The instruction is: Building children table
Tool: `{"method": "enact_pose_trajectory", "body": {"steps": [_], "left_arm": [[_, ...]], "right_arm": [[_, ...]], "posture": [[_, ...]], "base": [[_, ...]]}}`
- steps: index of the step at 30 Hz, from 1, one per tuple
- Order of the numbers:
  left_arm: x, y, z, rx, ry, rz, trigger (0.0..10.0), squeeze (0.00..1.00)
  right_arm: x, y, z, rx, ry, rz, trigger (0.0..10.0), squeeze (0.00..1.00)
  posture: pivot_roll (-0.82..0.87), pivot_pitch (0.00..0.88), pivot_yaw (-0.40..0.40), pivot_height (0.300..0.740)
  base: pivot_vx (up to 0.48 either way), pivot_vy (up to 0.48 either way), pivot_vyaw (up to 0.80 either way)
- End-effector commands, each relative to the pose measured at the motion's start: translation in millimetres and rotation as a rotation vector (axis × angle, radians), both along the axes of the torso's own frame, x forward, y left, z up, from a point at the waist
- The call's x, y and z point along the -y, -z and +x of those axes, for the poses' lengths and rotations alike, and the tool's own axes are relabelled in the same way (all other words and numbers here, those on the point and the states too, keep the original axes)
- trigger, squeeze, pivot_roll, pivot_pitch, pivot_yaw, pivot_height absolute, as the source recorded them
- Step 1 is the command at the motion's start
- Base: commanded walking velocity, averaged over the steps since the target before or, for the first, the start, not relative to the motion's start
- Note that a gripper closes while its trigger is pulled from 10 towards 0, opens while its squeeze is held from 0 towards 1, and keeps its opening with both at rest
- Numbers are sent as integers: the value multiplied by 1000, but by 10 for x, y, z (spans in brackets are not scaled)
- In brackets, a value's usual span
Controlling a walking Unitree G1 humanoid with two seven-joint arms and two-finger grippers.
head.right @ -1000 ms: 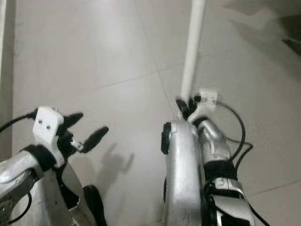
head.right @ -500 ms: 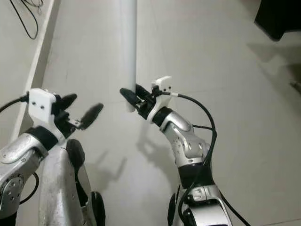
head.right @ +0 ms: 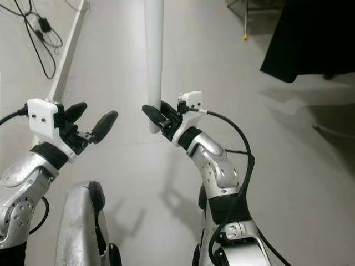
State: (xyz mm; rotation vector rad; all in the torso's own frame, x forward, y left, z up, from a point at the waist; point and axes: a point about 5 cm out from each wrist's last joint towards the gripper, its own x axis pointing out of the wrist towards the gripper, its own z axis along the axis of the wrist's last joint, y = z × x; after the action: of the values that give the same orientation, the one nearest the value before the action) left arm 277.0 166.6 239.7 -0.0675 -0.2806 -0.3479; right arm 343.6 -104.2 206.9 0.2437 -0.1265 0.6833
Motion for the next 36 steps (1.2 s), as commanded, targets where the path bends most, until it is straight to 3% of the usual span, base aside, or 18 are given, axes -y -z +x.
{"method": "enact_pose_trajectory", "body": {"steps": [1,8,16,36], "left_arm": [[-32,131,-3,-42,-9,-24,10000,0],[-102,270,-17,-85,-27,-47,10000,0],[-143,222,13,-66,-26,-80,10000,0],[-32,470,-12,-133,7,-83,10000,0]], "right_arm": [[-1,41,-36,-7,10,8,10000,0],[40,130,-82,-35,47,14,10000,0],[126,179,-64,-49,94,14,10000,0],[146,358,-117,-99,139,8,10000,0]], "posture": [[43,87,27,420],[33,68,35,445],[33,56,35,480],[30,49,42,565]], "base": [[0,0,0],[0,0,0],[0,0,0],[0,0,0]]}}
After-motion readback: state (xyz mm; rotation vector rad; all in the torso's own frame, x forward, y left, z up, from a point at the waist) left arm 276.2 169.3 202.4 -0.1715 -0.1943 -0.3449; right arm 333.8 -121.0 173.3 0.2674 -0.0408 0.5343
